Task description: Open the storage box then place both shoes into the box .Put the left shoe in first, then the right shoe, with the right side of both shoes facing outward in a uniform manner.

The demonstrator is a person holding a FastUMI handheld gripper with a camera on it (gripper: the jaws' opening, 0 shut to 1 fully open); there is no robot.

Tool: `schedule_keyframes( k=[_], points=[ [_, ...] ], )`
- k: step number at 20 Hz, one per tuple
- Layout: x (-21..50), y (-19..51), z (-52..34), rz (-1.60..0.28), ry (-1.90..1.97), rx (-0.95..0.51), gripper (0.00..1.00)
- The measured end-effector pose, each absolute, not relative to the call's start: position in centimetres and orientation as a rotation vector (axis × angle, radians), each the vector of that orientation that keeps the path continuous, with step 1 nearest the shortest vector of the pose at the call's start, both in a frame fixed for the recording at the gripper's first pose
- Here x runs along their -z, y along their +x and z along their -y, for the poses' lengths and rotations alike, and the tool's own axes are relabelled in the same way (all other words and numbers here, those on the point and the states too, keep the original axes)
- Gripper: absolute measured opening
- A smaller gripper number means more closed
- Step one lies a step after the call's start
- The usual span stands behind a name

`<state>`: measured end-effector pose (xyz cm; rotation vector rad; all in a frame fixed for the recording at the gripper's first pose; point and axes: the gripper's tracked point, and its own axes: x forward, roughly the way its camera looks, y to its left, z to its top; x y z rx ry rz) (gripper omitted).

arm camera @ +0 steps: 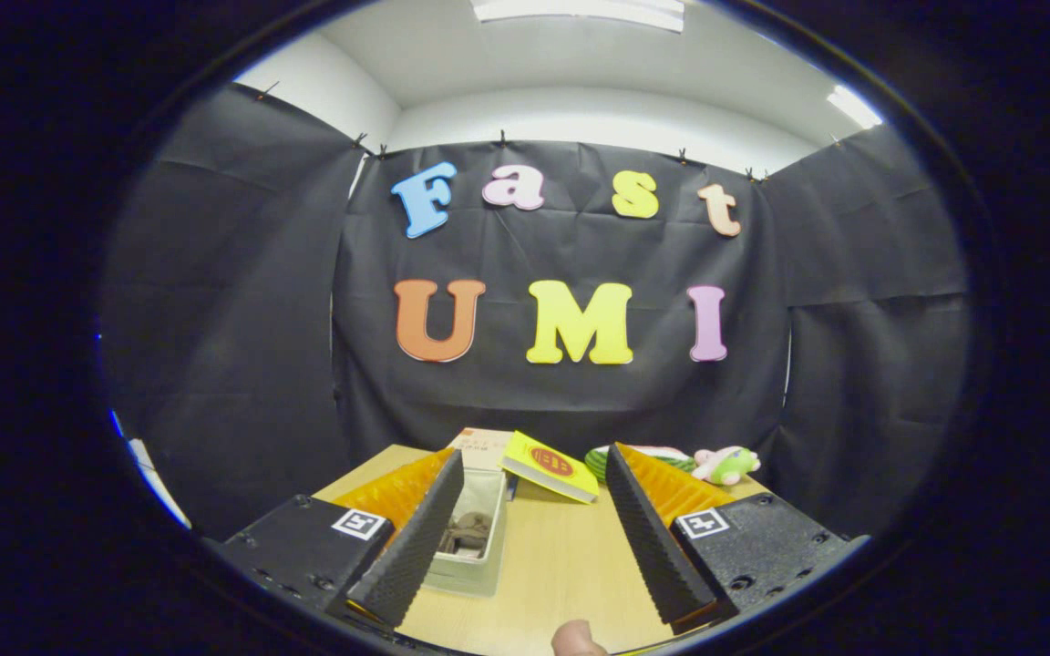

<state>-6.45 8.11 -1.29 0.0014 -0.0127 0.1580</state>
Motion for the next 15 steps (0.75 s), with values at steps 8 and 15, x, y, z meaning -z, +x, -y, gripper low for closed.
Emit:
schedule_keyframes(
  k=[8, 15],
  points=[
    [1.6, -9.0, -3.5, 0.071, 0.047, -0.091, 1.00],
    [2.4, -9.1, -1.4, 0.063, 0.162, -0.096, 1.00]
  ],
)
